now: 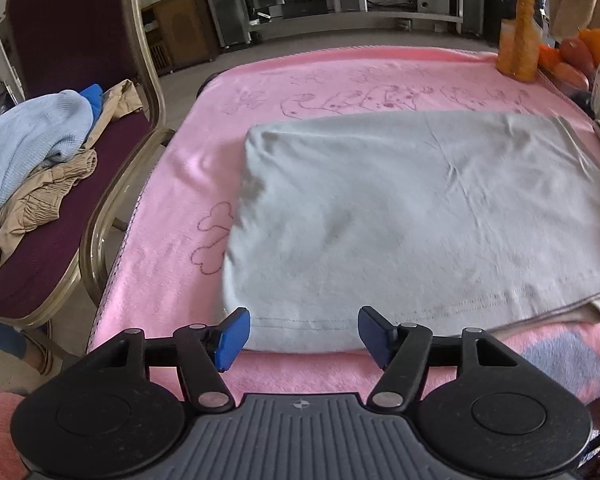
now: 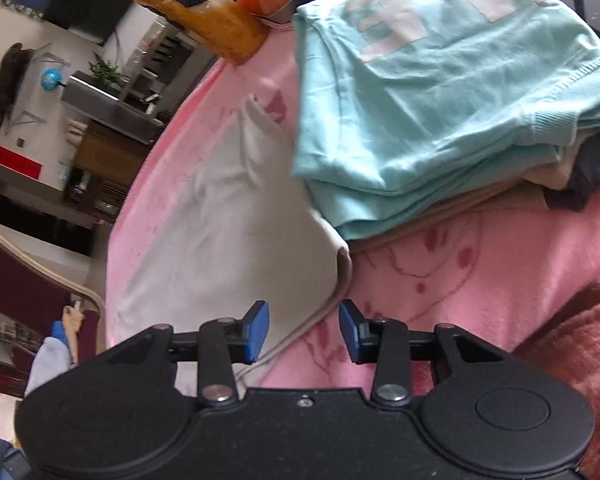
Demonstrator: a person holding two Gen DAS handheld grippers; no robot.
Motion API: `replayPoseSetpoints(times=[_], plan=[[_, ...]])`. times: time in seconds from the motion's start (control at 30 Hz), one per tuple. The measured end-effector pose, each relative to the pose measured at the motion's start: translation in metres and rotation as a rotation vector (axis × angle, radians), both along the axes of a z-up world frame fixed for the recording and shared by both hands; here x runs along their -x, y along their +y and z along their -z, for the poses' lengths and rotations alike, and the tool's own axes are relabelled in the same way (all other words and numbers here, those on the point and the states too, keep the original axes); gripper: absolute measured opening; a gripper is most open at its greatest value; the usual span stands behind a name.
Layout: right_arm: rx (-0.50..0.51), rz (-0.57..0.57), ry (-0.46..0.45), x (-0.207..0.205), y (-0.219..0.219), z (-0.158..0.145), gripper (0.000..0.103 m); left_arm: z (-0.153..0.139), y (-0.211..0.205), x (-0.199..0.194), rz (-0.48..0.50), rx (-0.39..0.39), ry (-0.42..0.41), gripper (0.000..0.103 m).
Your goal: Fold clothes
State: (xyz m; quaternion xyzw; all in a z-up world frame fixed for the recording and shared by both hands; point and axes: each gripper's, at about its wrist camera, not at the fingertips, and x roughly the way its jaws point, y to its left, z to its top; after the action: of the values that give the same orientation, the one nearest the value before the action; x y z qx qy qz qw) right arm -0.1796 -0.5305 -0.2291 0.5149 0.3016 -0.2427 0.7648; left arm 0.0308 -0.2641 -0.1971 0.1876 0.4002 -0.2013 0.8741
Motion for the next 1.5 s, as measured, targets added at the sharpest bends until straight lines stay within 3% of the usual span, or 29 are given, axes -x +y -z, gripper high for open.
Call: replayPoseSetpoints(times=[0.1, 0.33, 0.4, 0.53, 0.63, 0.73, 0.87, 0.93, 1.0, 1.43, 1.5], plan=[[0.040, 0.058, 0.016, 0.002, -0.001, -0.001, 0.041, 0.002, 0.000, -0.003, -0.006, 0.003, 0.013, 0.064], [0.024, 0.092, -0.043, -0.014, -0.003, 0.014, 0.040, 0.005, 0.001, -0.007, -0.018, 0.005, 0.035, 0.065], [-0.021, 0.087, -0.088, -0.016, -0.008, 0.016, 0.035, 0.005, 0.001, -0.007, -0.019, 0.009, 0.039, 0.065], [-0.133, 0.061, -0.154, -0.021, -0.006, 0.025, 0.035, 0.006, 0.001, -0.008, -0.019, 0.012, 0.050, 0.065], [-0.070, 0.123, -0.147, -0.023, -0.005, 0.022, 0.033, 0.007, 0.002, -0.008, -0.022, 0.011, 0.051, 0.065], [-0.158, 0.148, -0.196, -0.025, -0.008, 0.033, 0.033, 0.007, 0.002, -0.009, -0.025, 0.009, 0.053, 0.065], [-0.262, 0.102, -0.231, -0.030, -0.002, 0.042, 0.033, 0.009, 0.002, -0.011, -0.034, 0.008, 0.062, 0.065], [-0.379, 0.091, -0.272, -0.034, -0.002, 0.053, 0.034, 0.010, 0.003, -0.012, -0.037, 0.005, 0.066, 0.065], [-0.399, 0.068, -0.269, -0.040, -0.001, 0.056, 0.033, 0.011, 0.003, -0.013, -0.041, 0.002, 0.069, 0.065], [-0.109, 0.091, 0.006, -0.020, 0.001, 0.013, 0.037, 0.014, 0.005, -0.017, -0.055, -0.008, 0.081, 0.065], [-0.143, 0.099, -0.027, -0.021, -0.001, 0.017, 0.039, 0.014, 0.004, -0.015, -0.046, -0.016, 0.073, 0.065]])
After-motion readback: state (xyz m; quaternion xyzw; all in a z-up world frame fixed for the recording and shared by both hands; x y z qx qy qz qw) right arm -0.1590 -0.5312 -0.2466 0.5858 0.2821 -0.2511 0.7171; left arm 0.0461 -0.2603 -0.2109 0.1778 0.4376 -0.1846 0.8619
